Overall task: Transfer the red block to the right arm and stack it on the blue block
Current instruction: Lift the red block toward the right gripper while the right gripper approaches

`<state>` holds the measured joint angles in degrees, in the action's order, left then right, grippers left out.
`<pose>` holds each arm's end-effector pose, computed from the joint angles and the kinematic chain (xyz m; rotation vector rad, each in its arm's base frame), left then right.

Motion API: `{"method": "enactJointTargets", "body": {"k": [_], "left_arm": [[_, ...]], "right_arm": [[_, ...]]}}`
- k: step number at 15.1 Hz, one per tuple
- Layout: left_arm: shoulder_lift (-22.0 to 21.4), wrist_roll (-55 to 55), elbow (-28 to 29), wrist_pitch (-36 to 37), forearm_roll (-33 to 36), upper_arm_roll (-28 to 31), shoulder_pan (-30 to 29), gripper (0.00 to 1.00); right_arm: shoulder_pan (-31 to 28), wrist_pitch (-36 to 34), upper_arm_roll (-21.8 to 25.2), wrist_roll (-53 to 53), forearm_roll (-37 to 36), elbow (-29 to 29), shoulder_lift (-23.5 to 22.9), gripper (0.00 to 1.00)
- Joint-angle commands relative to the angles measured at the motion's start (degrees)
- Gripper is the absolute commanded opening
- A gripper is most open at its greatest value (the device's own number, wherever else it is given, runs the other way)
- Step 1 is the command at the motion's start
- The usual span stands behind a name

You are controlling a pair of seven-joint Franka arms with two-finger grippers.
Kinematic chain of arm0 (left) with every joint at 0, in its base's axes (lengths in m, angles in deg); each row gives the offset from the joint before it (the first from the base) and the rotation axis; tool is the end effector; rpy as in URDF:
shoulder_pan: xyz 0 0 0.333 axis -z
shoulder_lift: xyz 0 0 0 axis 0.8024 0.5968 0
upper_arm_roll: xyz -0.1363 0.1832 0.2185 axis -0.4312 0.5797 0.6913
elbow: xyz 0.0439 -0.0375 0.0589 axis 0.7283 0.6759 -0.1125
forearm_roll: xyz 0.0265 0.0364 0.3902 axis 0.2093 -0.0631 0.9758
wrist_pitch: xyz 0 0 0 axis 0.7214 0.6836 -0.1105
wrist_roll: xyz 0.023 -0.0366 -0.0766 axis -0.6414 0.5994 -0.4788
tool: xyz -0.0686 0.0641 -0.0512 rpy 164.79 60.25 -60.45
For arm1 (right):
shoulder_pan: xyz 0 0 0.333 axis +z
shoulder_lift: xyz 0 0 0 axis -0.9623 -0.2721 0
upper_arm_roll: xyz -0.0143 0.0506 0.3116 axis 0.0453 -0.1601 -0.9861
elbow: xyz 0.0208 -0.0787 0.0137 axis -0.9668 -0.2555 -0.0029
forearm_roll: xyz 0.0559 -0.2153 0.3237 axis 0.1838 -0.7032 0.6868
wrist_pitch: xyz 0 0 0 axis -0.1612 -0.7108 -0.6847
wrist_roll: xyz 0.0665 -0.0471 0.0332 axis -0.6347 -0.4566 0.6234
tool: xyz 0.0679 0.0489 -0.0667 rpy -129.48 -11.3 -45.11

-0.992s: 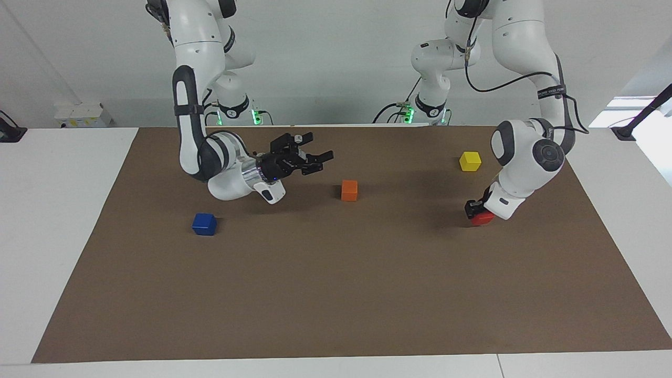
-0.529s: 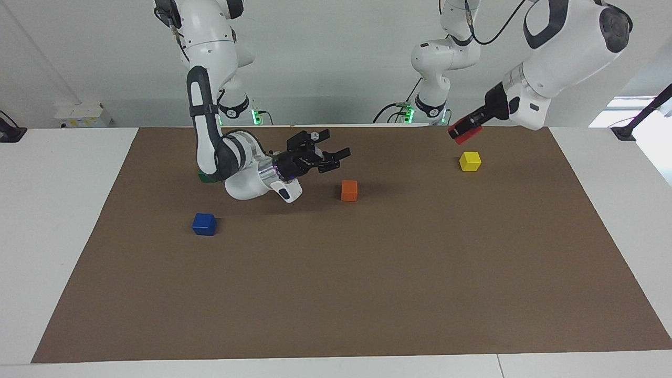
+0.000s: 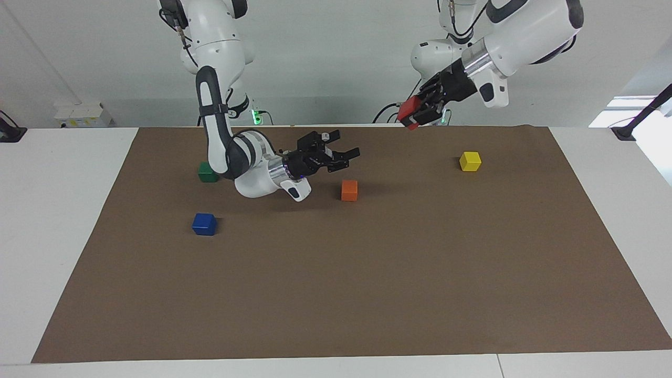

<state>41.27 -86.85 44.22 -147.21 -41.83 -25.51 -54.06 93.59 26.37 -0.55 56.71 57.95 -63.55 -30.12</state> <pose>0.4991 -0.2137 0.6114 2.0702 1.5791 -0.7122 0.5313 0.2857 0.3582 -0.9773 0.1205 0.1073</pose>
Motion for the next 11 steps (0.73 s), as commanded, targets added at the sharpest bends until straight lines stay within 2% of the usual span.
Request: {"method": "enactJointTargets", "body": {"k": [1, 5, 9, 11], "left_arm": [[-5.37, -10.39, 8.76, -10.17, -6.74, 0.82, 0.79, 0.00], [-5.46, -19.29, 10.26, -18.26, -10.27, 0.73, 3.68, 0.00], [-5.81, -19.57, 12.98, -24.86, -12.83, 0.73, 10.18, 0.00], [-6.52, -19.48, 14.82, -26.45, -13.09, 0.73, 11.08, 0.00]], "right_arm": [[0.31, 1.52, -0.19, 1.25, 1.18, 1.10, -0.55, 1.00], [0.92, 2.84, -0.28, 1.25, 1.27, 1.72, -0.55, 1.00], [1.19, 3.46, -0.36, 1.25, 2.41, 1.89, -0.55, 1.00], [1.19, 3.90, -0.45, 1.25, 2.41, 1.89, -0.55, 1.00]]}}
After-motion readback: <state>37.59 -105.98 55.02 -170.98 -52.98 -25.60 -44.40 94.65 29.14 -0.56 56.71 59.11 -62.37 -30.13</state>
